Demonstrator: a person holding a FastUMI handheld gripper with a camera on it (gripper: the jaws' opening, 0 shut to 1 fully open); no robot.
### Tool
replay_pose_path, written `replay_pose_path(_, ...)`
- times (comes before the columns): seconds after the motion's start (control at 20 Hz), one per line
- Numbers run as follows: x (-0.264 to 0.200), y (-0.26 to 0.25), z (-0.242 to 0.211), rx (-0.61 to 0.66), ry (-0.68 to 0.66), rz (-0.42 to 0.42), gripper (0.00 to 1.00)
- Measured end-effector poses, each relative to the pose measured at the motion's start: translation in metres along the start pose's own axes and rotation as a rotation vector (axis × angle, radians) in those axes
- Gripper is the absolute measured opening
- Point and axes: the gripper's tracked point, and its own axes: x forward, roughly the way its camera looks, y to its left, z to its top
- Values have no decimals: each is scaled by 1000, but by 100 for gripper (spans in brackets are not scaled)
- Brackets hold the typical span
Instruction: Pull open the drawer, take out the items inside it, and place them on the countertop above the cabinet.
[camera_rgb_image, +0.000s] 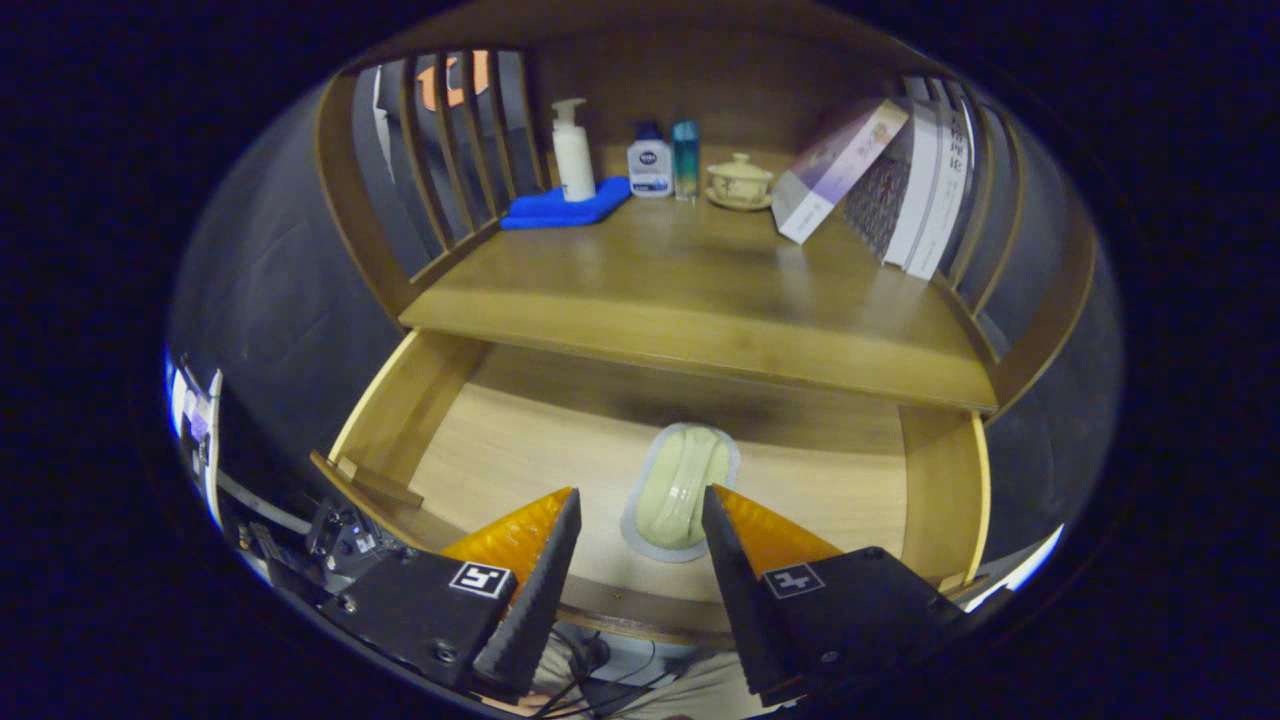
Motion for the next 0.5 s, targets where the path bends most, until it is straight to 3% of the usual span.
replay_pose_path(0.5,48,-20,2,38,179,-64,74)
